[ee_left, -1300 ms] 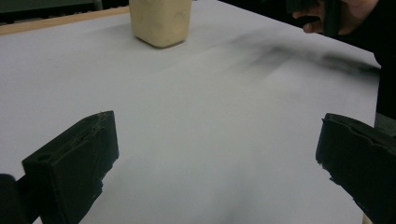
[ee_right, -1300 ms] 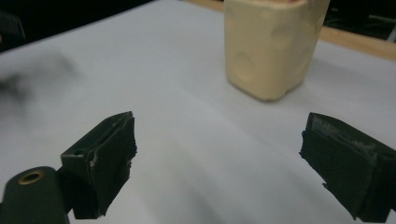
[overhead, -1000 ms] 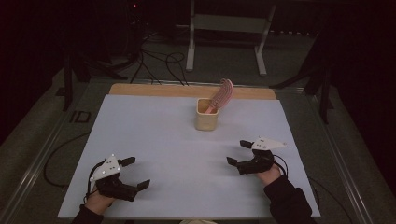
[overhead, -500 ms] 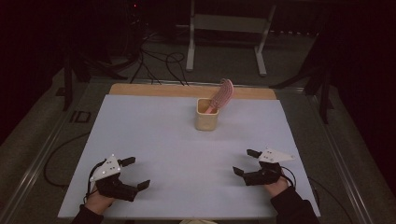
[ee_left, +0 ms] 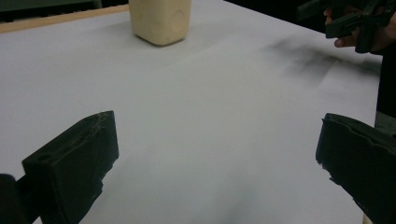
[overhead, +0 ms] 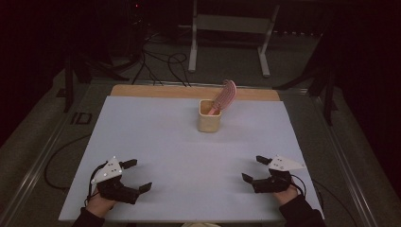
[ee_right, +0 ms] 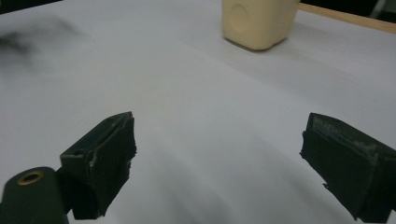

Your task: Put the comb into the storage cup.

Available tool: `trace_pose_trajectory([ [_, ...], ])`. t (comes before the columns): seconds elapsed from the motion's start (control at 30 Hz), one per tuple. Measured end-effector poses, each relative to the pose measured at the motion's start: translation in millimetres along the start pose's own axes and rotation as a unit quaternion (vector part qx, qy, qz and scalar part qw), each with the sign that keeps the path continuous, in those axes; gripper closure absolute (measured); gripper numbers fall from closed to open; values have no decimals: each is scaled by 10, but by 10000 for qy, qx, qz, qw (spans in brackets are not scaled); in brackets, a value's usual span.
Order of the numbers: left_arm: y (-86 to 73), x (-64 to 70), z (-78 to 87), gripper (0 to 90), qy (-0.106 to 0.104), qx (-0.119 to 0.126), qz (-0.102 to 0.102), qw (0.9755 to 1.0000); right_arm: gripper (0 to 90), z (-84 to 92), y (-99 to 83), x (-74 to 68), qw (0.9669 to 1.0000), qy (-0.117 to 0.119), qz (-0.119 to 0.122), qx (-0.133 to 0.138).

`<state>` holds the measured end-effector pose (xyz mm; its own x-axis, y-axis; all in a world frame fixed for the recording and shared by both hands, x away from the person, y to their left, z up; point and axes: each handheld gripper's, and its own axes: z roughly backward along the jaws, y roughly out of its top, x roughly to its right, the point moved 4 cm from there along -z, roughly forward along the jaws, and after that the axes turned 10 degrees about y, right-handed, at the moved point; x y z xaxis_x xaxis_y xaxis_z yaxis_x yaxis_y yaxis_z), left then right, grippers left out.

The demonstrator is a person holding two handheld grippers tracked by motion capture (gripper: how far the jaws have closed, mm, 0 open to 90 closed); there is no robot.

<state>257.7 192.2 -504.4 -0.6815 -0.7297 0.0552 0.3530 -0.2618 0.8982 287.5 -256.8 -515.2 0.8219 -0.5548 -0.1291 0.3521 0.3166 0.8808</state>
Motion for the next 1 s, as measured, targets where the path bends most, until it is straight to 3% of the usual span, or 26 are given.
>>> trace_pose_trajectory([
  [0.17,1,-2,4,2,7,-2,-4,10000,98,103,-79,13,9997,-227,-47,18],
  [0.43,-6,7,-18,2,-9,-43,-45,10000,99,128,-148,53,9993,-368,-110,-42],
  [0.77,-5,3,-17,2,8,-33,-31,10000,99,97,-156,86,9994,-269,-219,26],
  [1.0,-7,6,-19,2,5,-45,-48,10000,99,69,-156,54,9995,-263,-145,-76],
])
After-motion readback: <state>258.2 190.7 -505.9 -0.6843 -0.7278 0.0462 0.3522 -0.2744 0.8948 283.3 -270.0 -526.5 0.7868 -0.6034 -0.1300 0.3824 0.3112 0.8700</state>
